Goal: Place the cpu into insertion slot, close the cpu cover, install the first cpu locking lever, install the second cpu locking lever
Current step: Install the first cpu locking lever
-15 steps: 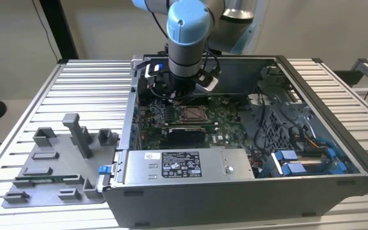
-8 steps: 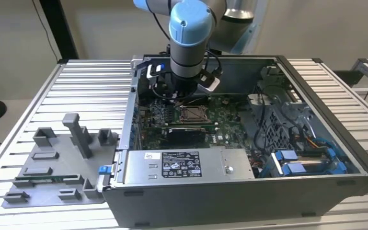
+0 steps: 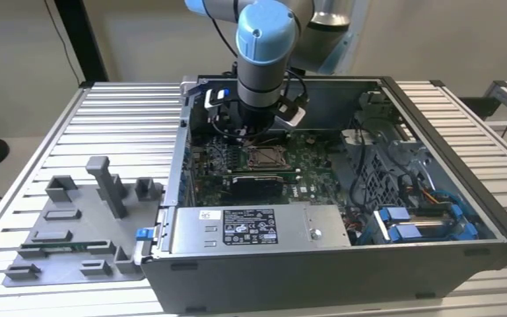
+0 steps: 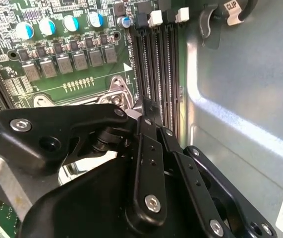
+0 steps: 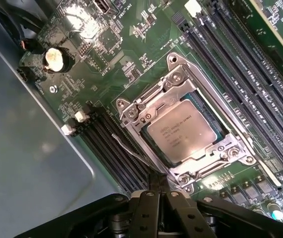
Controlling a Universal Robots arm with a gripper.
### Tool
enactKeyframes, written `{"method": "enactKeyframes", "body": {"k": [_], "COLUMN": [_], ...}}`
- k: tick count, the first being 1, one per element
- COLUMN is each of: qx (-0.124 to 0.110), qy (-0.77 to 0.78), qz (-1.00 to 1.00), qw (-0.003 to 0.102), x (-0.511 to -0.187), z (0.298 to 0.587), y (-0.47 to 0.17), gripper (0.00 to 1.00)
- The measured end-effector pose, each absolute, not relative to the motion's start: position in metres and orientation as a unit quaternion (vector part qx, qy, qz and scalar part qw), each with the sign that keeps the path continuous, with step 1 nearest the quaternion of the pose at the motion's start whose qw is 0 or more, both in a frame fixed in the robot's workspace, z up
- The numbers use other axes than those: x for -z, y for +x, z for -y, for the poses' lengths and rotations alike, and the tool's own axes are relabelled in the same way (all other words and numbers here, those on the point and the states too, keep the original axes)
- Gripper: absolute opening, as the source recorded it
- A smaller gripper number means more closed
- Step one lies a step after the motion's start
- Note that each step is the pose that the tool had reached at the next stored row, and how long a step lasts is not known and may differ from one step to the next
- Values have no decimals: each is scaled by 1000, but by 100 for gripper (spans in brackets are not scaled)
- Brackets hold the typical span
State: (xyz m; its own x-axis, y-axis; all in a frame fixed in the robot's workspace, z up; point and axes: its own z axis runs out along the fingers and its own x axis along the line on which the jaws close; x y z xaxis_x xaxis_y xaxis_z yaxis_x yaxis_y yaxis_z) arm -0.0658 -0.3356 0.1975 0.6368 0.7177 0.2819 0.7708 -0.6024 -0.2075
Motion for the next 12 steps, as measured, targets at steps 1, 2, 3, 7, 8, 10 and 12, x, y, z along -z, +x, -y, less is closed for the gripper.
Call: {"method": "enactKeyframes", "body": {"k": [1,2,3,7,8,10,12], "qx": [85,85,85,85,85,85,85], "qy": [-891,-891,-891,-891,-891,-891,-891], "qz": [418,418,418,418,418,418,418], "qw": [156,156,156,156,156,156,156], "x": [-197,-197,-197,-197,-197,-197,-197], "z": [336,336,336,335,335,335,335], "y": [-65,-65,-65,-64,-64,-63,-63], "gripper": [0,0,0,0,0,0,0]}}
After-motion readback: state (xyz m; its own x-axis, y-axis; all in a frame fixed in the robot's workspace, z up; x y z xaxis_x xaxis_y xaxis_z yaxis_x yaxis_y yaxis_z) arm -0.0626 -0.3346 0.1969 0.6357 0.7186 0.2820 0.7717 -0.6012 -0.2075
